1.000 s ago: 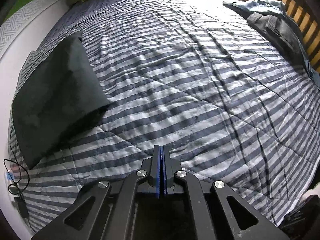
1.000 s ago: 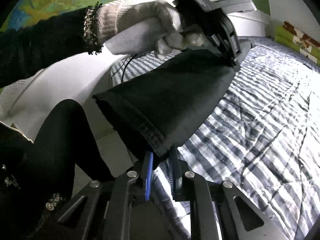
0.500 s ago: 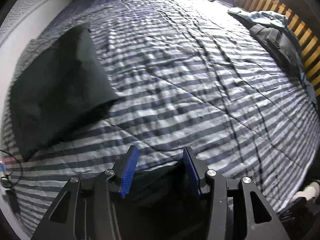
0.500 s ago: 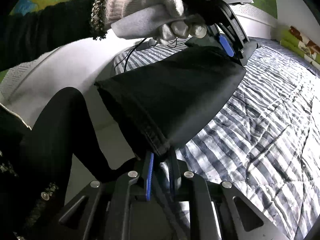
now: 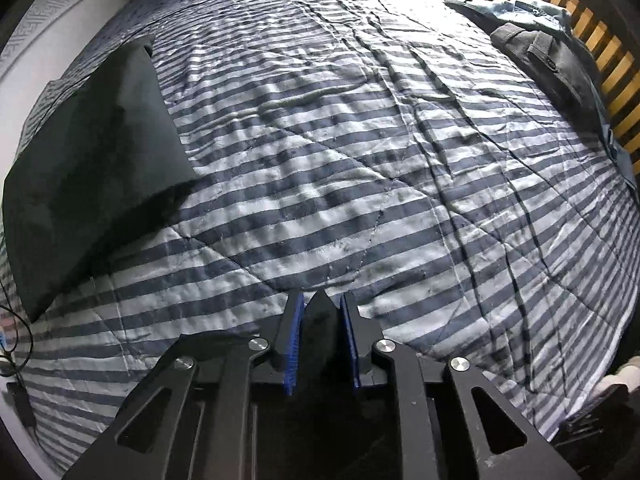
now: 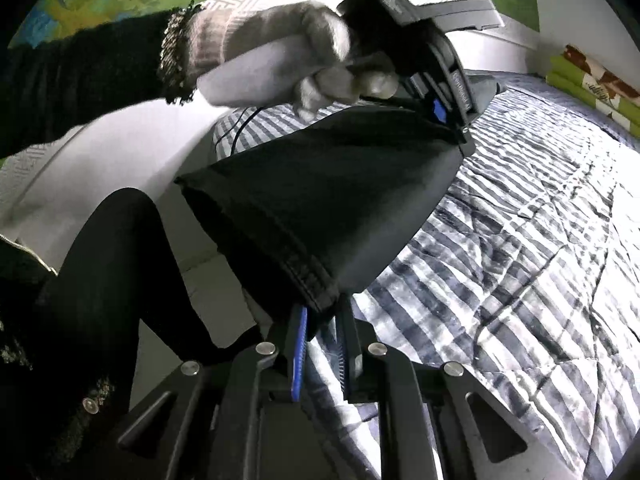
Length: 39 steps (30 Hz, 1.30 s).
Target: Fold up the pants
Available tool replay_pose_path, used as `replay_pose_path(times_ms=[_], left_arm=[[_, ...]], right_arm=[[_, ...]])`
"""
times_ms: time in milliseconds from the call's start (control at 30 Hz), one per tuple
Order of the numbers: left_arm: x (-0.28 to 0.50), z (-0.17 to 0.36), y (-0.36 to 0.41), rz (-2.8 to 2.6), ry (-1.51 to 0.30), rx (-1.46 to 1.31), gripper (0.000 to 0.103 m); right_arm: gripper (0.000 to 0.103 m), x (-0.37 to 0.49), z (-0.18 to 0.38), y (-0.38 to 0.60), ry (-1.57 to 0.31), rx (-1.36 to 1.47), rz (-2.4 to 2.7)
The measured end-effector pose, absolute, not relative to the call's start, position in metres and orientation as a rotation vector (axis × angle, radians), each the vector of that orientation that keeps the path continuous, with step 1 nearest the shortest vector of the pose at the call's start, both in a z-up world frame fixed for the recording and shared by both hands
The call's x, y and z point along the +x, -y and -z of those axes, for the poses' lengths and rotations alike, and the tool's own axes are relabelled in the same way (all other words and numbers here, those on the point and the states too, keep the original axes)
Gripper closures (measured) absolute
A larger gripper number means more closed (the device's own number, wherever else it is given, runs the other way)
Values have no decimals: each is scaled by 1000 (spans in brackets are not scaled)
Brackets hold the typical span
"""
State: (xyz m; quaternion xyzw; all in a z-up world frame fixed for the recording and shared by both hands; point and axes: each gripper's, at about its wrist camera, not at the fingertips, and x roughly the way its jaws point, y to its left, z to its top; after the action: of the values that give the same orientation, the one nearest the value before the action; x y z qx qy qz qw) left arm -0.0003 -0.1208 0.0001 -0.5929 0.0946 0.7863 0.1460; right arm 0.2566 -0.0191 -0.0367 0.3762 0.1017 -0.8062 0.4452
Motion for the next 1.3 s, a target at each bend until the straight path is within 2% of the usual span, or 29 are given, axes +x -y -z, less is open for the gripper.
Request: replay_pose_path(times_ms=[167, 267, 367, 433, 567, 667, 733, 867, 900, 967, 1067, 1200, 1300], left_arm=[[-3, 2, 117, -2262, -296, -1706, 88], [-3, 3, 116, -2256, -297, -1699, 88], [-7, 1, 125, -2242, -182, -1715, 89], [-2, -6, 121, -2253, -236, -1676, 88], [-5, -17, 131, -2251, -146, -1659, 88], [-1, -17, 125, -2257, -190, -1643, 89], [2, -16, 123, -2264, -209, -1637, 90], [-7, -4, 134, -2274, -196, -1638, 92], [-14, 2, 133, -2293, -209, -1641, 103], [-24, 11, 140, -2360, -249, -1671, 103], [-28, -1, 164, -2388, -86, -1690, 103], [16, -49, 173, -2446, -154, -1515, 103], [54, -59, 183, -2415, -85, -1470, 102]], right_arm=[[93, 270, 41, 22, -355, 901, 2035], [93, 268, 38, 18, -342, 897, 2020], [93, 277, 34, 19, -416, 839, 2009], [91, 271, 30, 13, -364, 869, 1968], [90, 250, -5, -15, -80, 853, 1921], [90, 222, -19, -8, 92, 865, 1952], [90, 209, -15, 12, 55, 885, 1953], [93, 218, 27, 49, -155, 1027, 1871], [93, 230, 33, 52, -213, 1015, 1871], [93, 244, 32, 52, -257, 982, 1892], [95, 237, 32, 48, -204, 1007, 1870], [96, 225, 26, 33, -70, 1017, 1911], [92, 213, 16, 18, 50, 1014, 1948]])
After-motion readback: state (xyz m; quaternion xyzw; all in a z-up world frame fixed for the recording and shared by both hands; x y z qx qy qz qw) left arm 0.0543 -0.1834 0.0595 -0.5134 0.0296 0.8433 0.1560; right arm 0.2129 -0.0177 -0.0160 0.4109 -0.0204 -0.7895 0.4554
